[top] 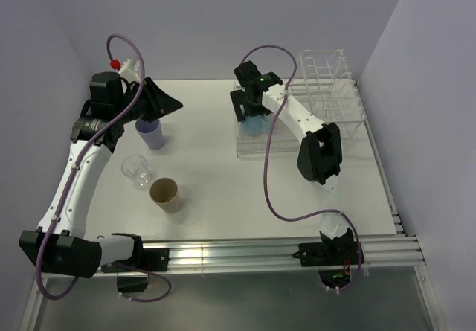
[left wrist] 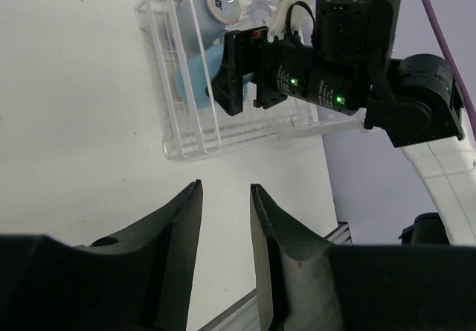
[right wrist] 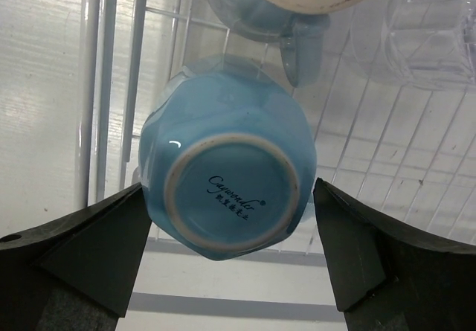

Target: Load the cups into the dish rack

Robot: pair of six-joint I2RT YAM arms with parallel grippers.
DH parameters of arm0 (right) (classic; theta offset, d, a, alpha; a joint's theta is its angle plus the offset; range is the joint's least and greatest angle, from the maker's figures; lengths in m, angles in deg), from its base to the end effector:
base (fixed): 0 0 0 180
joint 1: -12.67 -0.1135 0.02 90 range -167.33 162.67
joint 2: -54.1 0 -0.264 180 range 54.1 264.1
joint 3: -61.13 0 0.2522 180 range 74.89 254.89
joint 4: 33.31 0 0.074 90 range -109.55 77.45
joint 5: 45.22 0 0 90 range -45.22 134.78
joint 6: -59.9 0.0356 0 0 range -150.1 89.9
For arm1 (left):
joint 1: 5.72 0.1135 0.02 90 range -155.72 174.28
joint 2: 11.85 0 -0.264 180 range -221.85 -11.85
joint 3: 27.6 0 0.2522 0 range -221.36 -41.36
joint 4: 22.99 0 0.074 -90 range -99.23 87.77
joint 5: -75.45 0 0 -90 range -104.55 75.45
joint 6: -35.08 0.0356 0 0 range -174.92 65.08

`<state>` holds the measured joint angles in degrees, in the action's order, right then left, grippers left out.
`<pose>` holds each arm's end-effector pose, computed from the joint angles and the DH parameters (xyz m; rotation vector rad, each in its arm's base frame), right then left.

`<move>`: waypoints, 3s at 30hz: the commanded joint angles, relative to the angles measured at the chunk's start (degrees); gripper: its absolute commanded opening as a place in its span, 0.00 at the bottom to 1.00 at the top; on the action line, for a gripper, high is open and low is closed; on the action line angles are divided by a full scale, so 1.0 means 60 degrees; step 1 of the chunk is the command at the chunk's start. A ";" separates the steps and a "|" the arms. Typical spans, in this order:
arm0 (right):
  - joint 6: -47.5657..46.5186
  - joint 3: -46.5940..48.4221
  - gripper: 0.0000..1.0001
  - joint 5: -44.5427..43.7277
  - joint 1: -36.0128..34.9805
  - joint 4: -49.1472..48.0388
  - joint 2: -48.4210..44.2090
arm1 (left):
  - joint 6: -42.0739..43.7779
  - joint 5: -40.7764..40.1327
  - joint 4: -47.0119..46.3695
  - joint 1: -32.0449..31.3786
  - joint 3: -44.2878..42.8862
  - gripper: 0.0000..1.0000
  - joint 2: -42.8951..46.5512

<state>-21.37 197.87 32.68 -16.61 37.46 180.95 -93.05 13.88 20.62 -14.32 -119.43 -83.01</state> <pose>0.4221 0.2281 0.2730 -0.3925 2.5655 -0.0405 0.2621 -0.0568 0.4113 -0.1883 2.0543 -1.0077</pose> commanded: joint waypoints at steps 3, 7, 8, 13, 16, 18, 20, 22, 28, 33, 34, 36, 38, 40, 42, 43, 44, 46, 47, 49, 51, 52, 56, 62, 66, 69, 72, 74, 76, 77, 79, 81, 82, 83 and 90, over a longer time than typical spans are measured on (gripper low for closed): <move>0.0214 -0.0062 0.94 -0.0444 -0.0042 -0.0288 -0.1057 | 0.0276 -0.1246 0.0050 0.0013 -0.0071 0.38 -0.0167; 0.0317 -0.0310 0.94 -0.0488 -0.0042 -0.0449 -0.1658 | 0.0188 -0.2739 0.0284 0.0013 0.0017 0.40 -0.0284; 0.0375 -0.0354 0.94 -0.0503 -0.0057 -0.0479 -0.1905 | 0.0173 -0.3035 0.0328 0.0013 0.0032 0.40 -0.0313; 0.0493 -0.0997 0.94 -0.0460 -0.0042 -0.0756 -0.2829 | 0.0056 -0.5346 0.0781 0.0013 -0.0055 0.42 -0.0825; 0.0624 -0.1495 0.94 -0.0430 -0.0042 -0.1006 -0.3634 | 0.0085 -0.6389 0.1234 0.0013 -0.0377 0.44 -0.1352; 0.0698 -0.1774 0.94 -0.0255 -0.0057 -0.1224 -0.4279 | 0.0085 -0.7298 0.1470 0.0027 -0.0524 0.44 -0.1703; 0.0742 -0.2243 0.94 0.0066 -0.0072 -0.1473 -0.4892 | 0.0129 -0.7941 0.1719 0.0042 -0.0686 0.45 -0.1982; 0.0785 -0.2623 0.94 0.0185 -0.0101 -0.1577 -0.5362 | 0.0144 -0.8339 0.1895 0.0115 -0.0817 0.46 -0.2187; 0.0830 -0.3619 0.94 0.0287 -0.0145 -0.2002 -0.6228 | 0.0246 -0.8517 0.1940 0.0671 -0.0424 0.47 -0.2657; 0.0932 -0.3884 0.94 0.0449 -0.0159 -0.2134 -0.6566 | 0.0290 -0.8356 0.1721 0.0876 -0.0130 0.47 -0.3169; 0.0932 -0.3914 0.94 0.0478 -0.0174 -0.2149 -0.6624 | 0.0290 -0.8312 0.1706 0.0906 -0.0129 0.47 -0.3272; 0.0947 -0.3958 0.94 0.0507 -0.0174 -0.2178 -0.6654 | 0.0290 -0.8224 0.1662 0.0950 -0.0115 0.47 -0.3565; 0.0947 -0.4002 0.94 0.0493 -0.0189 -0.2178 -0.6683 | 0.0261 -0.8078 0.1661 0.0965 -0.0129 0.46 -0.3857; 0.0947 -0.4046 0.94 0.0478 -0.0189 -0.2178 -0.6712 | 0.0232 -0.8034 0.1574 0.0965 -0.0100 0.46 -0.3990; 0.0933 -0.4090 0.94 0.0522 -0.0189 -0.2222 -0.6713 | 0.0188 -0.7931 0.1530 0.0979 -0.0129 0.46 -0.4239; 0.0947 -0.4119 0.94 0.0537 -0.0218 -0.2237 -0.6741 | 0.0173 -0.7887 0.1443 0.0979 -0.0129 0.45 -0.4341; 0.0947 -0.4134 0.94 0.0551 -0.0204 -0.2280 -0.6713 | 0.0130 -0.7727 0.1427 0.1008 -0.0129 0.45 -0.4559; 0.0962 -0.4192 0.94 0.0551 -0.0203 -0.2281 -0.6712 | 0.0115 -0.7420 0.1383 0.1067 -0.0188 0.35 -0.4766; 0.0962 -0.4207 0.94 0.0537 -0.0203 -0.2310 -0.6698 | 0.0144 -0.7143 0.1296 0.1067 -0.0173 0.30 -0.4912; 0.0976 -0.4339 0.94 0.0493 -0.0218 -0.2339 -0.6785 | 0.0144 -0.6921 0.1295 0.1067 -0.0188 0.00 -0.4986; 0.0976 -0.4499 0.94 0.0478 -0.0218 -0.2441 -0.6858 | 0.0202 -0.6600 0.1149 0.1067 -0.0217 0.00 -0.4870; 0.0991 -0.4544 0.94 0.0449 -0.0204 -0.2471 -0.6946 | 0.0232 -0.6424 0.1134 0.1067 -0.0275 0.00 -0.4768; 0.1005 -0.4866 0.94 0.0449 -0.0204 -0.2865 -0.7283 | 0.0320 -0.5019 0.0769 0.1067 -0.0801 0.00 -0.3422; 0.1225 -0.5275 0.94 0.0901 -0.0203 -0.3756 -0.8088 | -0.0029 -0.0848 0.0199 0.1067 -0.2824 0.00 -0.2280; 0.1605 -0.6765 0.96 0.2584 -0.0189 -0.5616 -0.9273 | -0.1610 0.2772 -0.2536 0.0907 -0.1265 0.00 -0.1399; 0.2306 -0.7794 0.98 0.3800 -0.0058 -0.7227 -1.0298 | -0.2870 0.4238 -0.4982 0.0643 0.0087 0.00 -0.0798; 0.3227 -0.8642 0.98 0.5396 0.0162 -0.8970 -1.0797 | -0.4277 0.5076 -0.7534 0.0263 0.1070 0.00 -0.0446; 0.3713 -0.9025 0.98 0.6071 0.0279 -1.0212 -1.0989 | -0.4354 0.5208 -0.7758 0.0087 0.1189 0.00 -0.0416; 0.4416 -0.9509 0.99 0.6877 0.0426 -1.0978 -1.1180 | -0.4527 0.5325 -0.8121 -0.0119 0.1305 0.00 -0.0402; 0.4636 -0.9757 0.99 0.7141 0.0455 -1.1649 -1.1209 | -0.4703 0.5384 -0.8428 -0.0192 0.1495 0.00 -0.0402; 0.5033 -0.9832 0.99 0.7582 0.0514 -1.2064 -1.1122 | -0.5316 0.5545 -0.9526 -0.0280 0.1657 0.00 -0.0401; 0.5339 -0.9949 0.99 0.8019 0.0529 -1.2372 -1.0991 | -0.5524 0.5604 -1.0069 -0.0485 0.1673 0.00 -0.0445; 0.5458 -1.0022 1.00 0.8124 0.0529 -1.2750 -1.0961 | -0.5539 0.5604 -1.0086 -0.0558 0.1614 0.00 -0.0532; 0.5575 -1.0139 1.00 0.8212 0.0514 -1.2914 -1.0946 | -0.5540 0.5619 -1.0087 -0.0704 0.1512 0.00 -0.0591; 0.6423 -1.0316 1.00 0.8754 0.0529 -1.4115 -1.0669 | -0.5467 0.5473 -1.0233 -0.1305 0.1438 0.00 -0.0943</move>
<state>13.14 136.26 81.64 -13.79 -38.80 116.40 -124.88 45.68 -36.17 -20.96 -108.91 -87.93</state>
